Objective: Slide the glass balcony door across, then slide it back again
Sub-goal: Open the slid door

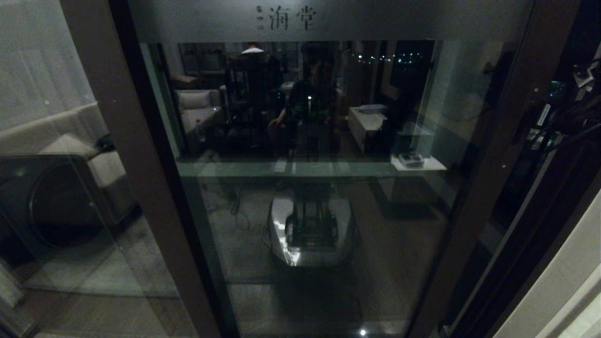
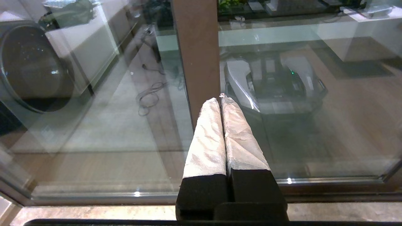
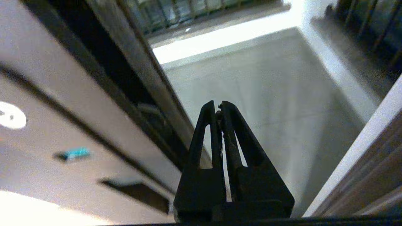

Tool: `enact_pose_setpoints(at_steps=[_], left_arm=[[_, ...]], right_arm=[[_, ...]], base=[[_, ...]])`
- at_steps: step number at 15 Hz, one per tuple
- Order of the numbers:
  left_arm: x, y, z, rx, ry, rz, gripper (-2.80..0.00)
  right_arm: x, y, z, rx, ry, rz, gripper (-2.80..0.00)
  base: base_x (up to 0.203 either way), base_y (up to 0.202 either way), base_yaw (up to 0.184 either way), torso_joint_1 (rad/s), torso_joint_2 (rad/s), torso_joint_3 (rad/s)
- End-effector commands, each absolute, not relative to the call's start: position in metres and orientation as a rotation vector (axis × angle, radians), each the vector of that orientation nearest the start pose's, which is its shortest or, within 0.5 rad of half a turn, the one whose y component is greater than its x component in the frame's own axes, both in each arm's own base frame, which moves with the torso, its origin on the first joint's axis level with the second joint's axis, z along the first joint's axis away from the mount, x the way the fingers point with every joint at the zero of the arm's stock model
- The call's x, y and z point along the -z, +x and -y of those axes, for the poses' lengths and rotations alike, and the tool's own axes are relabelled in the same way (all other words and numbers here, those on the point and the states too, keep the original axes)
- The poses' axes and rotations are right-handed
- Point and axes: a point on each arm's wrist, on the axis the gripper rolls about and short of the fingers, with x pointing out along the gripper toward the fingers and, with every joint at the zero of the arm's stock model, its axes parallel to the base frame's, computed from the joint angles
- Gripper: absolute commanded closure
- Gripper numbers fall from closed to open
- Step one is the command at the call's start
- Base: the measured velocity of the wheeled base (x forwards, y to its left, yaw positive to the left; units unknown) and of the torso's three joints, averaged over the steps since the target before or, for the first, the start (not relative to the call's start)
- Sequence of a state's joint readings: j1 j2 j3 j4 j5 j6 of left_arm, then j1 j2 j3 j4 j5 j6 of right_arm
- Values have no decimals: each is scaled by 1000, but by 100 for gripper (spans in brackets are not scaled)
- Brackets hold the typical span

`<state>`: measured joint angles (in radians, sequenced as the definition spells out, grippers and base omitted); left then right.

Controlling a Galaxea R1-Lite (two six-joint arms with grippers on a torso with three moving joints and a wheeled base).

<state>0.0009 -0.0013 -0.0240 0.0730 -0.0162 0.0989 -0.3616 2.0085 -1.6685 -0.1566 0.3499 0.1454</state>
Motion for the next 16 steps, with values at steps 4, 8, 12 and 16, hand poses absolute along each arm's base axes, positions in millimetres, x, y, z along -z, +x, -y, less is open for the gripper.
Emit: enact_pose_setpoints(at_steps=[4, 8, 12, 16], left_arm=[[-75, -25, 0, 18, 99, -47, 0], [-74, -25, 0, 16, 99, -48, 0], [-75, -25, 0, 17, 99, -47, 0], [-75, -25, 0, 17, 99, -47, 0]], right_arm=[[-262, 392, 131, 10, 209, -182, 0], [-264, 388, 120, -13, 205, -184, 0], [-261, 389, 116, -22, 201, -175, 0], [-260, 389, 113, -29, 201, -179, 0]], base=[[0, 0, 0, 0, 0, 0], [0, 0, 0, 0, 0, 0], [0, 0, 0, 0, 0, 0], [0, 0, 0, 0, 0, 0]])
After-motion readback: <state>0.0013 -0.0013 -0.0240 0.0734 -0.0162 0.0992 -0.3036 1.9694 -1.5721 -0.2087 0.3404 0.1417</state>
